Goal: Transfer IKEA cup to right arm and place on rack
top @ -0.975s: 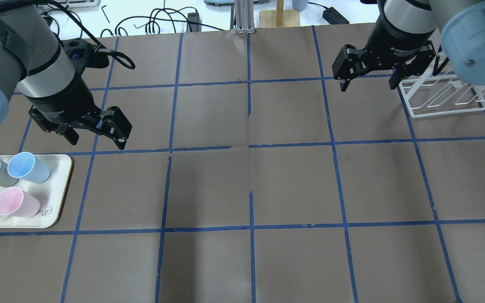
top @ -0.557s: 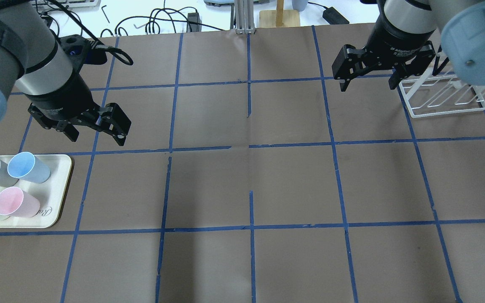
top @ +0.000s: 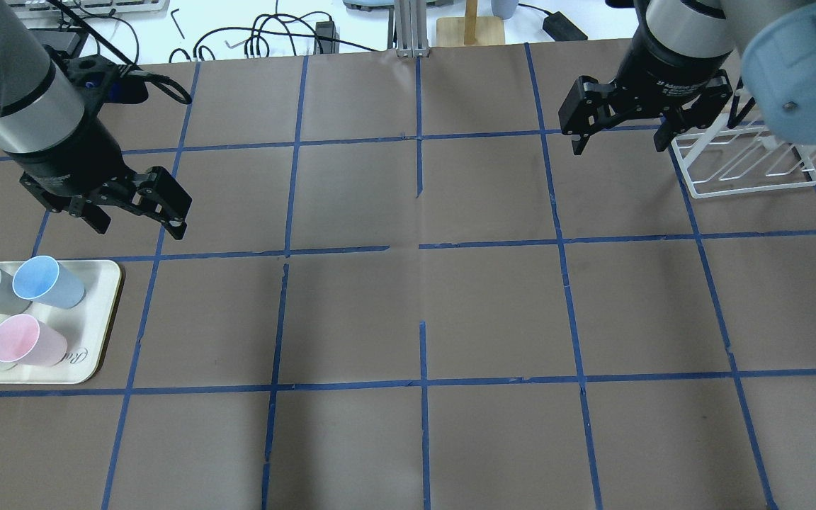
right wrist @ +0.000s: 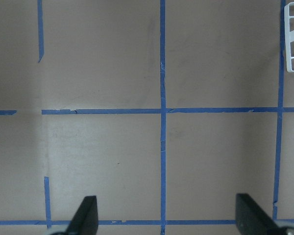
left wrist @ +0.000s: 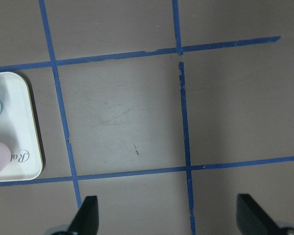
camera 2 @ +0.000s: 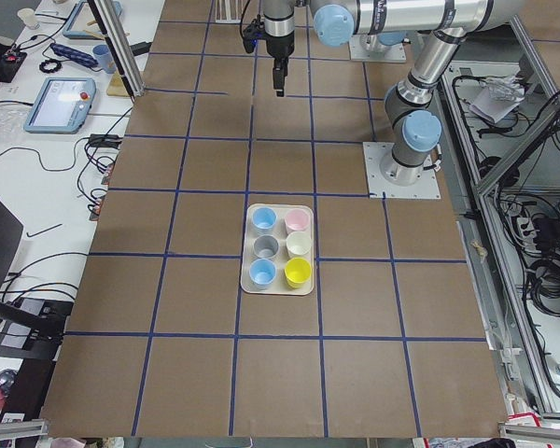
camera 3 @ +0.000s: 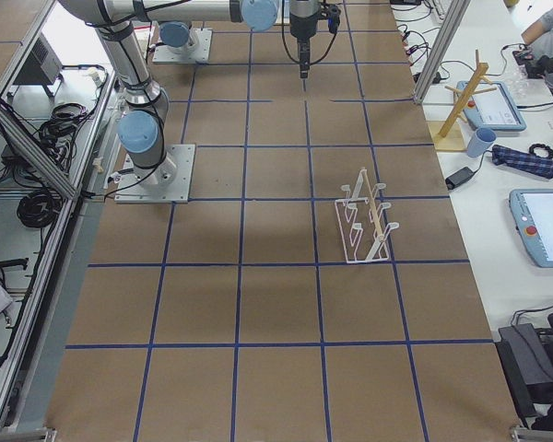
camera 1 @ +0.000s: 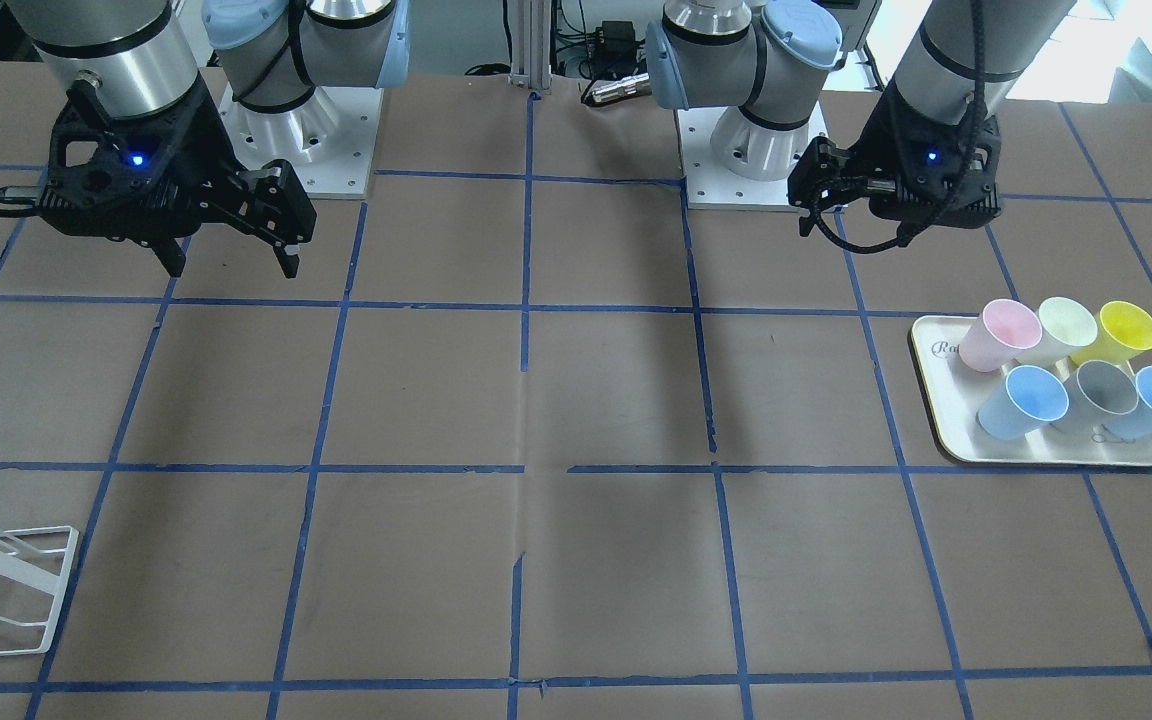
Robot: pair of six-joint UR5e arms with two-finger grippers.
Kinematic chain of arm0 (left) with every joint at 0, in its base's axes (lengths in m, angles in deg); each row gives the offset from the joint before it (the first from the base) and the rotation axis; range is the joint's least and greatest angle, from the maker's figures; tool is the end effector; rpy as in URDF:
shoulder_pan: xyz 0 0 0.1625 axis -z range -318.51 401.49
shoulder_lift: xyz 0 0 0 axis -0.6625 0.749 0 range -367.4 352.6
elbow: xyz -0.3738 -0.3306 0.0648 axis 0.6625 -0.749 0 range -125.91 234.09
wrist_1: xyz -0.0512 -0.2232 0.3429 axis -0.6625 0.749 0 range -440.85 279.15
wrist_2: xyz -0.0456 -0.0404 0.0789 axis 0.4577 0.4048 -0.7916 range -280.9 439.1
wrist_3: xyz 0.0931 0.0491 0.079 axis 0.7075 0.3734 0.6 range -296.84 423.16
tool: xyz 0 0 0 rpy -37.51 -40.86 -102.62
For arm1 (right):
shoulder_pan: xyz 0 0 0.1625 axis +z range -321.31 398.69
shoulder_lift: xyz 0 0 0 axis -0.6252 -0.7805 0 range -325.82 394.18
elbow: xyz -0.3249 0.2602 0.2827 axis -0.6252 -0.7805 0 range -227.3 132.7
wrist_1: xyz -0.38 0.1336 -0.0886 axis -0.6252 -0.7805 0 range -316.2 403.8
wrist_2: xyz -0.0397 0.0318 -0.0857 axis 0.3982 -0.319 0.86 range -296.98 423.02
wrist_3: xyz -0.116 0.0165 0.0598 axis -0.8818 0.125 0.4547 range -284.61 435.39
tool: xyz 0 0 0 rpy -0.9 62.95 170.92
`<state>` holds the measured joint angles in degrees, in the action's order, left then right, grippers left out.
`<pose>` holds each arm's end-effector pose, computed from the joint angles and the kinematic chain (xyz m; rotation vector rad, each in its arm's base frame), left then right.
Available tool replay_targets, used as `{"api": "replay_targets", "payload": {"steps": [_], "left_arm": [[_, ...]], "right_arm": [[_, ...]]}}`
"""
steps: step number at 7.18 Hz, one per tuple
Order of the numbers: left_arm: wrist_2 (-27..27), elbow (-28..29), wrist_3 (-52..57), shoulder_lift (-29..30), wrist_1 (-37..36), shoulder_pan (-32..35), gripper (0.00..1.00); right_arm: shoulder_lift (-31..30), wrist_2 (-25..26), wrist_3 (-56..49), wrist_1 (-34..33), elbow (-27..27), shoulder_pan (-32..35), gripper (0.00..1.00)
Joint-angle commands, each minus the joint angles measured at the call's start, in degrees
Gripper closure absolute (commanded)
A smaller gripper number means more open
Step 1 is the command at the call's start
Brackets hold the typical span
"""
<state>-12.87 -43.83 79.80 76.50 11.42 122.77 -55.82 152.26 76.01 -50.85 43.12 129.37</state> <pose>-0.0626 -0.4412 0.5122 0.2173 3.1137 0.1206 0.1410 -0.4977 0.5390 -0.0023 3.1254 -0.1152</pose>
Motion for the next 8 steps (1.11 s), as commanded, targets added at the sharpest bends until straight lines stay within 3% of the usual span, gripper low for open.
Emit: {"api": "replay_targets", "payload": {"steps": [1, 6, 8], "left_arm": [[-0.31, 0.01, 12.38, 0.91, -0.24, -6.18, 0.00], [-0.75, -0.16, 43.95, 7.66, -9.89, -24.12, 0.00], [-0.75, -0.16, 51.71, 11.70, -14.64, -28.00, 0.00]], "right_arm": [[-0.08, -0.03, 0.00, 0.00, -0.07, 0.03, 0.00], [0.00, -0.03, 0.00, 0.00, -0.07, -0.06, 0.00], [0.00, -0.03, 0.00, 0.00, -0.07, -0.06, 0.00]]}}
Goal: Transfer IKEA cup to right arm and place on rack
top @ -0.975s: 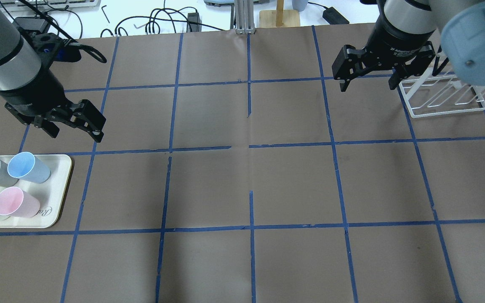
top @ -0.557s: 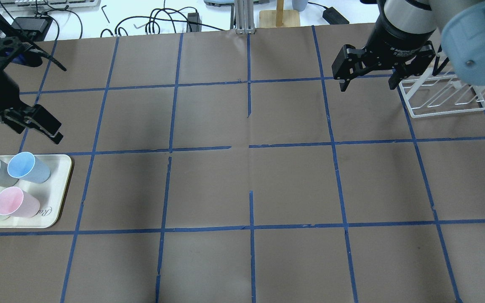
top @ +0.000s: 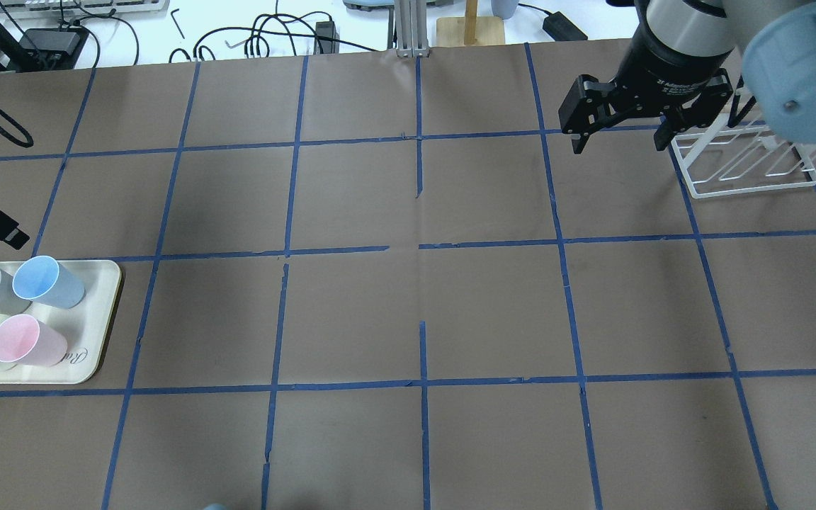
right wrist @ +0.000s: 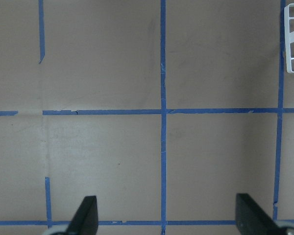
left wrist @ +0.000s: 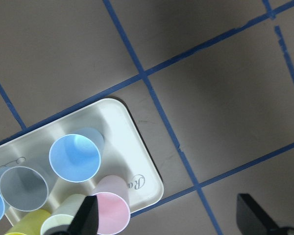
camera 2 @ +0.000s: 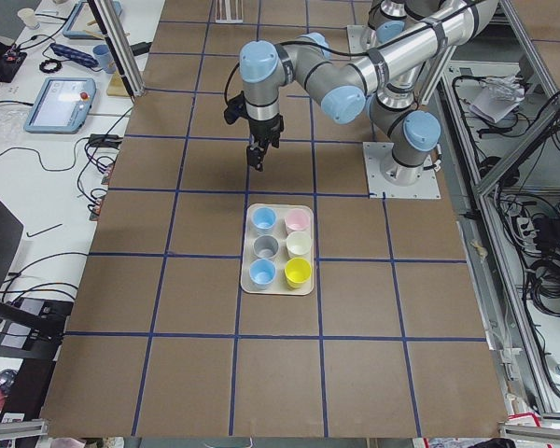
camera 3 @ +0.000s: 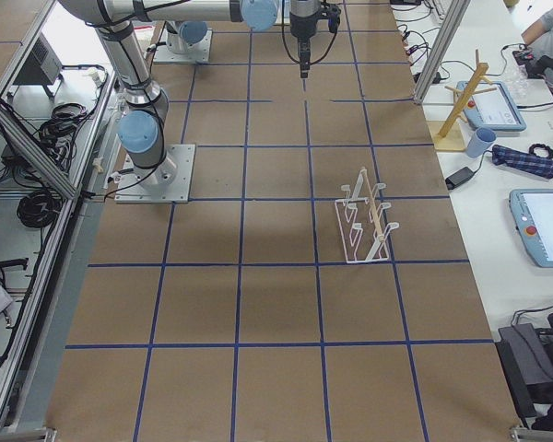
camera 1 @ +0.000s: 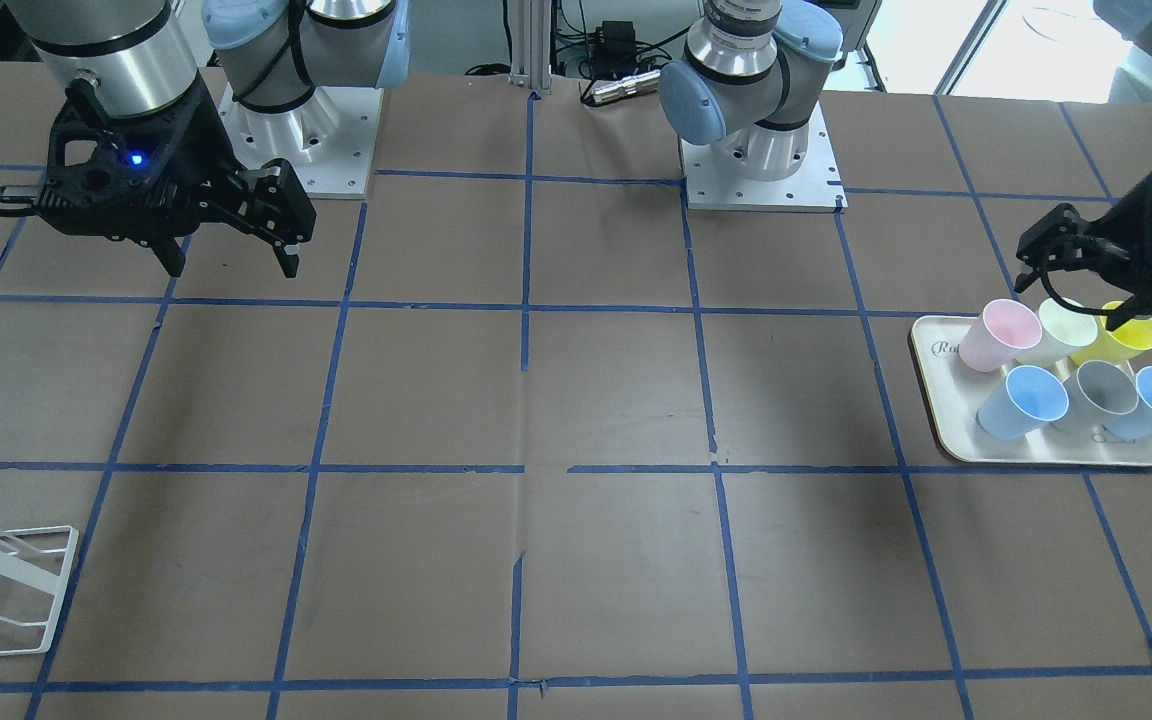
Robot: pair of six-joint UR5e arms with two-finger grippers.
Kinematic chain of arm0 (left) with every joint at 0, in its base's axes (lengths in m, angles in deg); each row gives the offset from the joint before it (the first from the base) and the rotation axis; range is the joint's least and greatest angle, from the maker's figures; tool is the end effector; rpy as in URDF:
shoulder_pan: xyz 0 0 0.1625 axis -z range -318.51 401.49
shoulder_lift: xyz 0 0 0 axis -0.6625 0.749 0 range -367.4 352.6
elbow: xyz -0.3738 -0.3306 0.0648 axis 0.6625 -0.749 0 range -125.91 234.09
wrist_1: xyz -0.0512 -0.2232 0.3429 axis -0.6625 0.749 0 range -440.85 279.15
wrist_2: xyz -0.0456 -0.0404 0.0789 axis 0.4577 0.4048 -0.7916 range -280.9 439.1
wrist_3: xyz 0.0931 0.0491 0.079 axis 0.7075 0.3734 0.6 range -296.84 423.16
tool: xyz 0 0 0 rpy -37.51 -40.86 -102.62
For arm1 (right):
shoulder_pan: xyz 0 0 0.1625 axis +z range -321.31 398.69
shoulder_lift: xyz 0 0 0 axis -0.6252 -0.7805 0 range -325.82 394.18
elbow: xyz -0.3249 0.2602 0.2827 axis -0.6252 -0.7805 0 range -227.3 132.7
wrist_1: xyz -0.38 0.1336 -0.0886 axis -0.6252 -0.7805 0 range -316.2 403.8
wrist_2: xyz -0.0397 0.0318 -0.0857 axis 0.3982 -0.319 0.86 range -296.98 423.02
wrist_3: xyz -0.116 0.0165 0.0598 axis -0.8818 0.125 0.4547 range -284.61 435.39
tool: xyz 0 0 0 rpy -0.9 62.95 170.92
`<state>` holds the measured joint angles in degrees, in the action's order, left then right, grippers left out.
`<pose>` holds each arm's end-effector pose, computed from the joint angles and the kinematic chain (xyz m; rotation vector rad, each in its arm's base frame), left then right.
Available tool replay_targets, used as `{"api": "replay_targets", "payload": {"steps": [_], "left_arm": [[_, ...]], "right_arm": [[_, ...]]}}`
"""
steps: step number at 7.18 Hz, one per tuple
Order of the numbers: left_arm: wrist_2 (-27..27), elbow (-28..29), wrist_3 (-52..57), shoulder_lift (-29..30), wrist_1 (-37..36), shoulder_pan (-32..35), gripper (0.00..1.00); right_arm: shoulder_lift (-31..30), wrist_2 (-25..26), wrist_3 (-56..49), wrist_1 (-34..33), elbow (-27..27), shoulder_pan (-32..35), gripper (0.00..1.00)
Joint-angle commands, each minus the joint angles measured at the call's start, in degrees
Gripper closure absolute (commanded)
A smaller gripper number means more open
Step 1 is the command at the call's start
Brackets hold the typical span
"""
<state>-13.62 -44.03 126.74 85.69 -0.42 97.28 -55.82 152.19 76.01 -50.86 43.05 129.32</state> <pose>0.1793 -0.4897 0.4549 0.7945 3.0282 0.0856 0.1407 -0.4980 0.5396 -0.0010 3.1242 -0.1173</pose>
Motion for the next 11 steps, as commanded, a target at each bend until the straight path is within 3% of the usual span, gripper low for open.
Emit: {"api": "replay_targets", "payload": {"steps": [1, 5, 11], "left_arm": [[0.00, 0.04, 8.11, 4.62, -4.99, -3.65, 0.00], [0.09, 0.04, 18.50, 12.71, -13.34, -6.56, 0.00], [0.00, 1.00, 18.42, 19.75, -14.77, -6.57, 0.00]], "right_arm": [[0.09, -0.05, 0.00, 0.00, 0.00, -0.01, 0.00], [0.17, 0.03, -0.09, -0.09, 0.00, -0.01, 0.00], [0.09, 0.12, -0.26, -0.09, 0.00, -0.01, 0.00]]}}
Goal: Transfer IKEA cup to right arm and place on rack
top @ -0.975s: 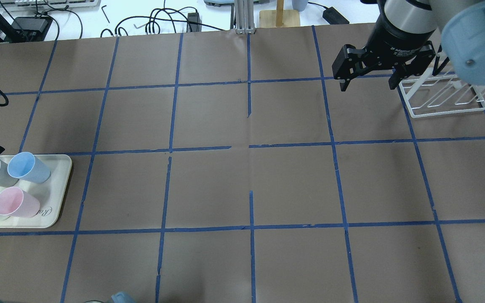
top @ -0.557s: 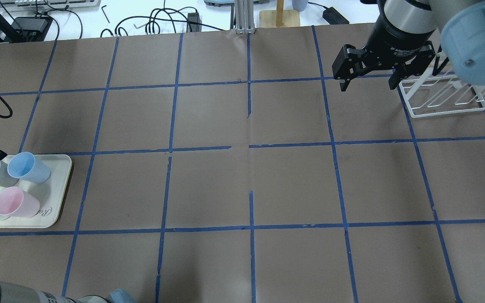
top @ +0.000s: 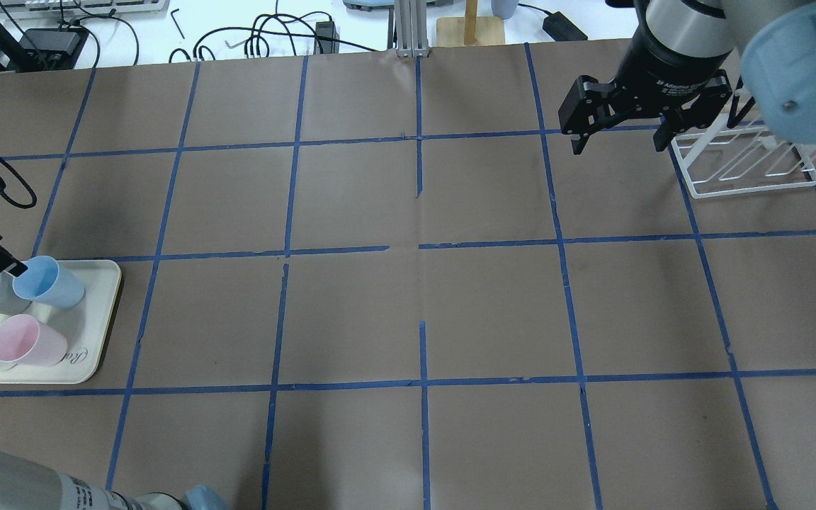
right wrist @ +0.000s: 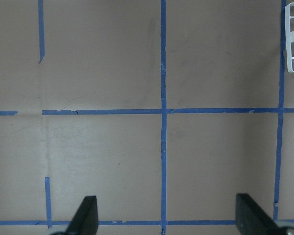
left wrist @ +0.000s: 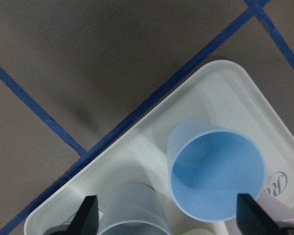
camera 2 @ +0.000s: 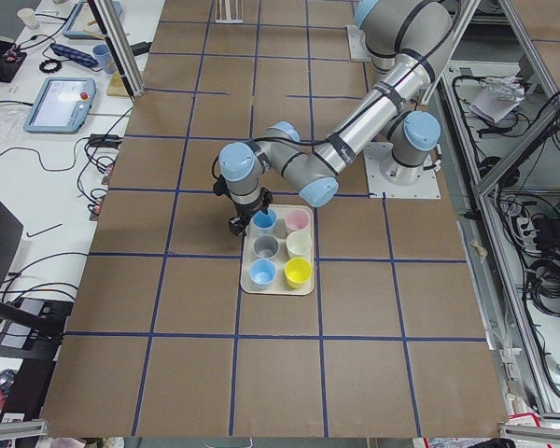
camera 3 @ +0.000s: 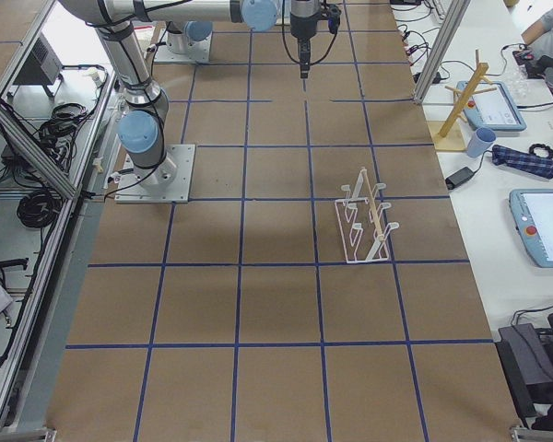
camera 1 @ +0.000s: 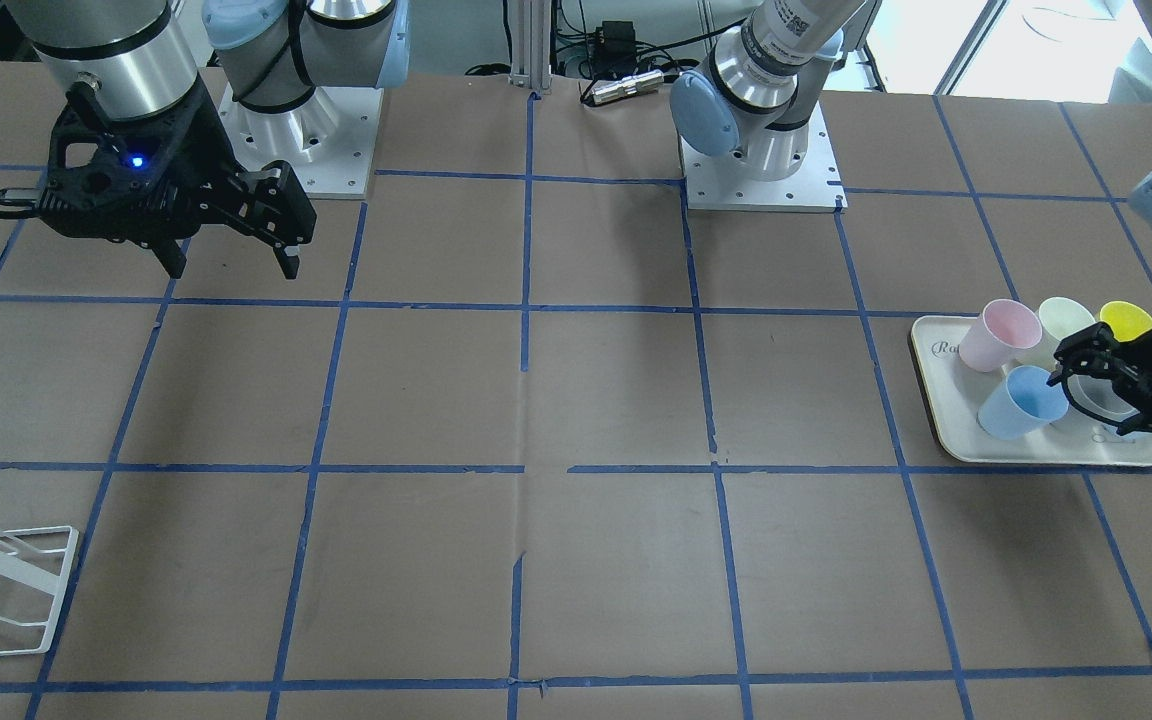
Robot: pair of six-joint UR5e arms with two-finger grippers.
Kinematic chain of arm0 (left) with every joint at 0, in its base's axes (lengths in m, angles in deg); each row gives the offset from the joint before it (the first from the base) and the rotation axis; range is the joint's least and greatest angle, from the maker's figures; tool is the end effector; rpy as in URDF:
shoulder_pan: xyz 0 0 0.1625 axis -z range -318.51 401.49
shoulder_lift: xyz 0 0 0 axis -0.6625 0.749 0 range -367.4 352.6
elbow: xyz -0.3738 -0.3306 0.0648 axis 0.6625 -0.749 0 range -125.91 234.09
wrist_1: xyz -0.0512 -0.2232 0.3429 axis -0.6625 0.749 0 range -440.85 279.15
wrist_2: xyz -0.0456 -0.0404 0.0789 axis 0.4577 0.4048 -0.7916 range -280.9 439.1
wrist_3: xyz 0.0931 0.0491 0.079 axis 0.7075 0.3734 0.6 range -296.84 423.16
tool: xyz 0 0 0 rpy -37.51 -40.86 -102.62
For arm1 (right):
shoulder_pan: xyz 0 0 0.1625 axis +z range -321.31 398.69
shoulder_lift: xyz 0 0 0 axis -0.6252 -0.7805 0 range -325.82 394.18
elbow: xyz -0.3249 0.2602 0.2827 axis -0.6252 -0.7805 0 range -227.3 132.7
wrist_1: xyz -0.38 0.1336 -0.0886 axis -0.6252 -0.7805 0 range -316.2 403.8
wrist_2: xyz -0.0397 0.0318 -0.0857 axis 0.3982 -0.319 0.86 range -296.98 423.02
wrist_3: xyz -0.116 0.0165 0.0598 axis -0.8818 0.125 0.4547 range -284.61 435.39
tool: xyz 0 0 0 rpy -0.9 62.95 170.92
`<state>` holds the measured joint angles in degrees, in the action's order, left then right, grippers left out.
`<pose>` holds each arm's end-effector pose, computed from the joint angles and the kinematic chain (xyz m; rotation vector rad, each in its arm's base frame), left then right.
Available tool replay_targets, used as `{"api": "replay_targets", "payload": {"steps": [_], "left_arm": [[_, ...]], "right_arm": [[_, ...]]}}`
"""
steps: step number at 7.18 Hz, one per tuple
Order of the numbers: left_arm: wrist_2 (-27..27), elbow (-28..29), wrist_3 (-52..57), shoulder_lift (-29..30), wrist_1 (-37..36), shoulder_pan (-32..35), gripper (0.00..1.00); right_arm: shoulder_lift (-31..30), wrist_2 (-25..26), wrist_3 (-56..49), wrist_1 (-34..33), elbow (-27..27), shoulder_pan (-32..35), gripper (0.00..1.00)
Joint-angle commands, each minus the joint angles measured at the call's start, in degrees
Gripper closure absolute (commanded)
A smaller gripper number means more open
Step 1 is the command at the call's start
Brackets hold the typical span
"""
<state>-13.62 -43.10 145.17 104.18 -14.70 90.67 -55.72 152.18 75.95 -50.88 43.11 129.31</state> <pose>0.3060 -0.5486 0.3031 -1.0885 -2.8881 -0.1279 0.1407 -0.4986 0.5383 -0.0023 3.1242 -0.1135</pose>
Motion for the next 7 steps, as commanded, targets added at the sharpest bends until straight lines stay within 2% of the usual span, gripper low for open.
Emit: {"api": "replay_targets", "payload": {"steps": [1, 2, 3, 4, 5, 6, 7], "left_arm": [[-0.09, 0.07, -0.01, 1.96, -0.49, 0.04, 0.00], [-0.09, 0.07, -0.01, 2.49, -0.40, 0.13, 0.00], [-0.09, 0.07, -0.01, 2.84, -0.31, 0.22, 0.05], [-0.26, 0.07, -0.01, 3.28, -0.31, 0.30, 0.22], [-1.57, 0.07, -0.01, 3.72, -0.40, 0.39, 0.43], [-1.67, 0.07, -0.01, 3.90, -0.49, 0.39, 0.76], [-1.58, 0.07, 0.08, 3.90, -0.40, 0.48, 0.96]], "right_arm": [[-0.09, 0.13, -0.03, -0.06, -0.06, 0.00, 0.00], [-0.09, 0.13, 0.06, -0.06, 0.02, 0.00, 0.00], [-0.01, 0.13, 0.06, -0.06, 0.20, 0.00, 0.00], [-0.01, 0.05, 0.06, -0.06, 0.29, 0.00, 0.00], [-0.09, 0.05, 0.06, -0.06, 0.46, 0.00, 0.00], [-0.09, 0.04, 0.06, -0.06, 0.38, 0.00, 0.00], [-0.09, 0.04, 0.06, -0.06, 0.46, 0.00, 0.00]]}}
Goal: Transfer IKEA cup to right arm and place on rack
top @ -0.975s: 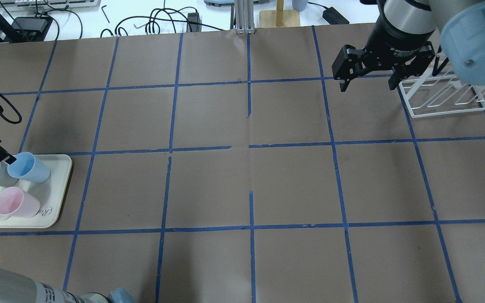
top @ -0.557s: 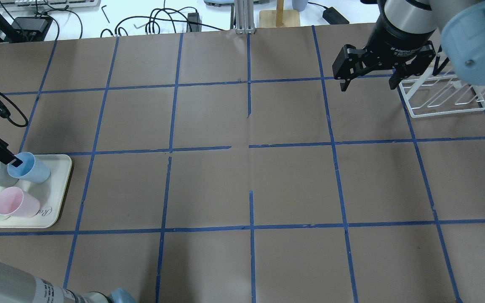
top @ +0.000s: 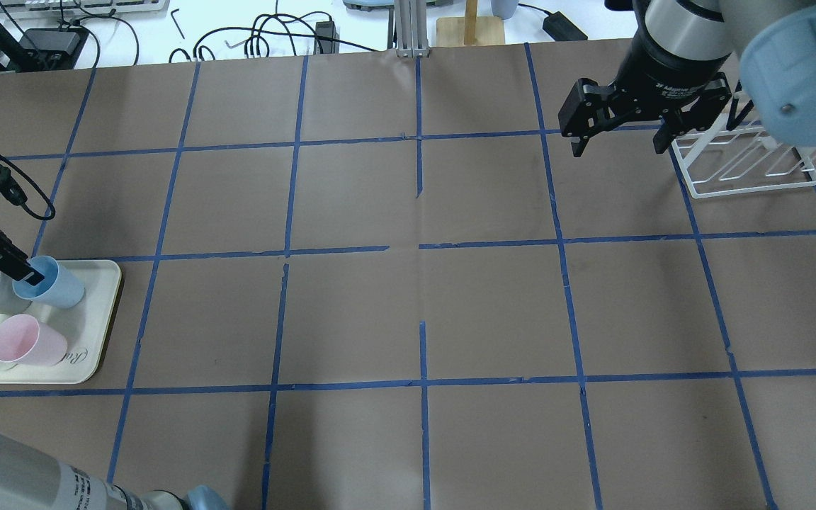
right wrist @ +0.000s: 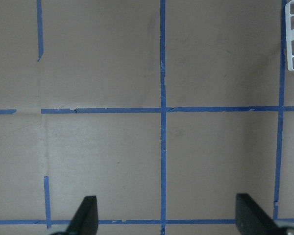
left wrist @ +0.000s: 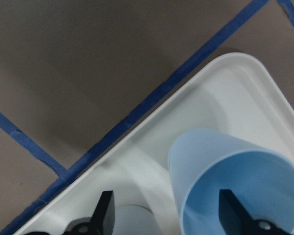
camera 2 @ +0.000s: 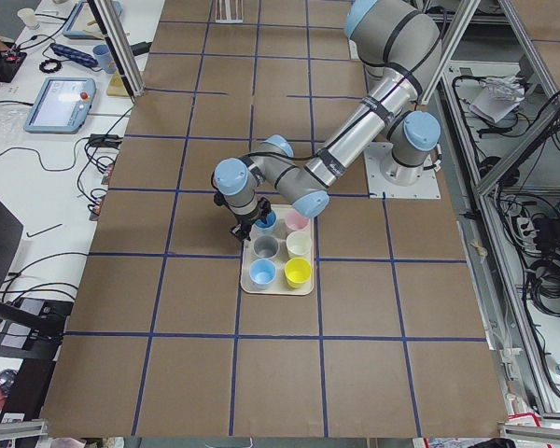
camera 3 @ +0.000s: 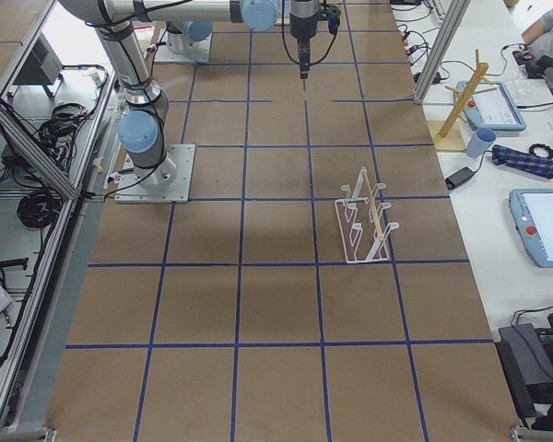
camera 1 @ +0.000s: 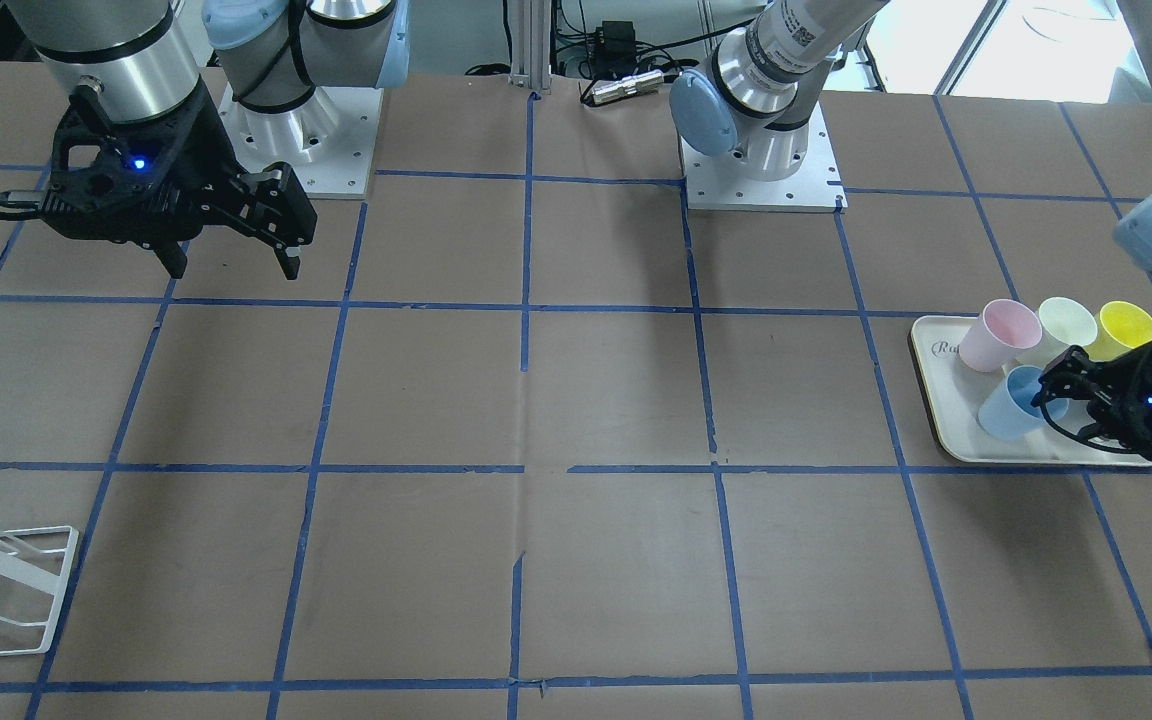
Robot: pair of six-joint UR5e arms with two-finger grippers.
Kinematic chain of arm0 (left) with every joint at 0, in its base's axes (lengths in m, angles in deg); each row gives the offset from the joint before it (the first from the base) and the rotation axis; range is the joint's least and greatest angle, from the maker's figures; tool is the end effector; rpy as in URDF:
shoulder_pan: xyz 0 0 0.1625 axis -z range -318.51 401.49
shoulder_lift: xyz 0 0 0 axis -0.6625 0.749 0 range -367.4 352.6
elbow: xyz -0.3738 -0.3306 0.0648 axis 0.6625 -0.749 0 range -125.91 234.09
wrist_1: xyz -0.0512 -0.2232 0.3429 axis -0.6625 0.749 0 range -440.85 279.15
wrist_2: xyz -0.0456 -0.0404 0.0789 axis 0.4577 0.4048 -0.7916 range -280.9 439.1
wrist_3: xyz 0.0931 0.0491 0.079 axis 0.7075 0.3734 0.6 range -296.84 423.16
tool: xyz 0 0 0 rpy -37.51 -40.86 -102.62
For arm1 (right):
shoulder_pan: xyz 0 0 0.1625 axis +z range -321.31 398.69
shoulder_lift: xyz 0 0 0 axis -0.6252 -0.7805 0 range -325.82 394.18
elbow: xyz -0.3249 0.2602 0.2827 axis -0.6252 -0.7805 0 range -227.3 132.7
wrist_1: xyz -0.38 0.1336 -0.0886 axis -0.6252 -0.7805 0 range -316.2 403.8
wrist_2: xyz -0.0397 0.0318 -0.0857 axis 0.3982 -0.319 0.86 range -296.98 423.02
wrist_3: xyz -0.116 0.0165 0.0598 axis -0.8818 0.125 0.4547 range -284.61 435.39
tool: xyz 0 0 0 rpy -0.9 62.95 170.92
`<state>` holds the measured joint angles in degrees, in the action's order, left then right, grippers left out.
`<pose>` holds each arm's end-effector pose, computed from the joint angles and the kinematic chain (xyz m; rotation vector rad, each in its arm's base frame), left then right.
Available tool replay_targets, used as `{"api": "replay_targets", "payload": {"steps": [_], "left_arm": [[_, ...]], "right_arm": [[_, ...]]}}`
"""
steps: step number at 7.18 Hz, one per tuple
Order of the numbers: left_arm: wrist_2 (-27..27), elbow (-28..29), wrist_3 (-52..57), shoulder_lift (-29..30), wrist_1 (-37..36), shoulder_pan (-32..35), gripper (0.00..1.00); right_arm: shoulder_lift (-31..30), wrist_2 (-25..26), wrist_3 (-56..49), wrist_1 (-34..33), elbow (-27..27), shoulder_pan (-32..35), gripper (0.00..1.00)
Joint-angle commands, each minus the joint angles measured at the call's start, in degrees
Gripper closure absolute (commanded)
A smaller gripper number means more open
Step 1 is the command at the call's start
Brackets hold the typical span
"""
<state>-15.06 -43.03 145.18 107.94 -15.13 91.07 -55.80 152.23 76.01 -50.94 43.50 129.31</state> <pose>0.3108 -0.5558 0.2638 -1.0885 -2.8437 -0.2019 0.1405 -0.4974 0.5357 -0.0006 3.1253 -0.1067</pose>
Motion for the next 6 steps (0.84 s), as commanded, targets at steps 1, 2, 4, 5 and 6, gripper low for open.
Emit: {"api": "replay_targets", "payload": {"steps": [1, 2, 4, 5, 6], "left_arm": [[-0.23, 0.00, -0.02, 0.06, 0.11, 0.26, 1.00], [-0.32, 0.09, -0.19, -0.03, 0.54, 0.26, 1.00], [0.20, 0.17, -0.98, -1.25, 1.77, 0.96, 1.00], [0.82, 0.26, -1.07, -2.04, 2.13, 1.14, 1.00], [3.52, 0.44, -1.86, -3.01, 4.83, 1.14, 1.00]], "right_arm": [[-0.01, -0.09, 0.00, 0.00, 0.07, 0.00, 0.00], [0.07, -0.09, 0.00, 0.00, 0.16, 0.00, 0.00], [0.07, -0.09, 0.00, 0.09, 0.16, 0.00, 0.00], [0.07, -0.09, 0.00, 0.00, 0.16, 0.00, 0.00], [0.07, -0.09, 0.00, 0.00, 0.16, 0.00, 0.00]]}}
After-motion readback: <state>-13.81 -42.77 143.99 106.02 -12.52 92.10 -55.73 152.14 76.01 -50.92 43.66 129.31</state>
